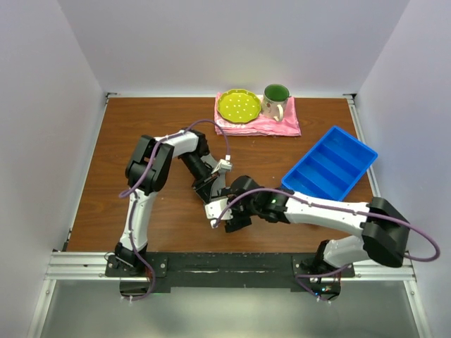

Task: Roll the socks
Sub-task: Roll the sock at the center of the board.

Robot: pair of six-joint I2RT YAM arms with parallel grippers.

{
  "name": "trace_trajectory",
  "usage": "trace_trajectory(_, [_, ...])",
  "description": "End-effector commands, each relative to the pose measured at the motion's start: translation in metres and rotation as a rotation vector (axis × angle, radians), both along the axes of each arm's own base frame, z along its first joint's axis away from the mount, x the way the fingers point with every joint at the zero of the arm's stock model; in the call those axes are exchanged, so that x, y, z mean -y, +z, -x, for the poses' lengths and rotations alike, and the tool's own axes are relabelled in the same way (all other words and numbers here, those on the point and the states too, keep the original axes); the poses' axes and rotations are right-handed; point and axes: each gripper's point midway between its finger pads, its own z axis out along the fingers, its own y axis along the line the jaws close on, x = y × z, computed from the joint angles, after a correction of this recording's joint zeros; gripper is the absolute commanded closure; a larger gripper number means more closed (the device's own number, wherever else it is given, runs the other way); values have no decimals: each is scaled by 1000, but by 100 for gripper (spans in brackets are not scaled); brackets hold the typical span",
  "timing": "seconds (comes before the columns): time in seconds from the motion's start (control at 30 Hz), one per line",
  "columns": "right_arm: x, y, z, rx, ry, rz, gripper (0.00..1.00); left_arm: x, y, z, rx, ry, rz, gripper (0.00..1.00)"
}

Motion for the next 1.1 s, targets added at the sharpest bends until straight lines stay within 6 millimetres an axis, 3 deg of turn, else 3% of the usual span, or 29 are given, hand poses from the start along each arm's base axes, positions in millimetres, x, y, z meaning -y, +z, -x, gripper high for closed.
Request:
trace_trajectory(0.0, [-25, 2, -21, 157, -22, -50, 12, 1, -17, -11, 32, -6, -9, 100])
trace_trajectory(0.17, [-43, -9, -30, 213, -23, -71, 9, -3, -20, -14, 37, -9, -30, 100])
trace_trajectory(0.43, [-56, -29, -49, 282, -48, -48, 10, -2, -18, -14, 38, -5, -29, 100])
trace_trajectory(0.57, [-60, -37, -49, 261, -48, -36, 14, -2, -16, -15, 48, -7, -24, 100])
trace_trajectory(0.9, [-63, -54, -44, 197, -44, 0, 42, -4, -10, -18, 66, -2, -12, 100])
trace_trajectory(1.0, [-61, -62, -43, 182, -48, 22, 44, -5, -8, -20, 78, -2, -7, 100])
trace_trajectory(1.07, [-59, -66, -42, 171, -49, 38, 54, -6, -7, -21, 83, -1, -8, 100])
